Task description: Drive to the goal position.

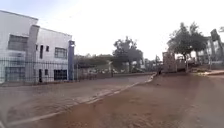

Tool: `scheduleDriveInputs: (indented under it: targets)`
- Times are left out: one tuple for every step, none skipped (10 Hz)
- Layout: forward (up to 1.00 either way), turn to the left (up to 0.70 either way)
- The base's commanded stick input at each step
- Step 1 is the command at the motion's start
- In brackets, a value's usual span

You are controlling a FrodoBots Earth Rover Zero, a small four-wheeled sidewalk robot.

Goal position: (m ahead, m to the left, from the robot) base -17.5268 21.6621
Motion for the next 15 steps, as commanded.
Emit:
scheduleDriveInputs:
  targets:
    - [1.00,0.27]
    - [1.00,0.27]
    - [1.00,0.27]
    - [1.00,0.27]
    - [1.00,0.27]
    - [1.00,0.27]
    - [1.00,0.27]
    - [1.00,0.27]
    - [1.00,0.27]
    - [1.00,0.27]
    - [1.00,0.27]
    - [1.00,0.27]
    - [1.00,0.27]
    - [1.00,0.27]
    - [1.00,0.27]
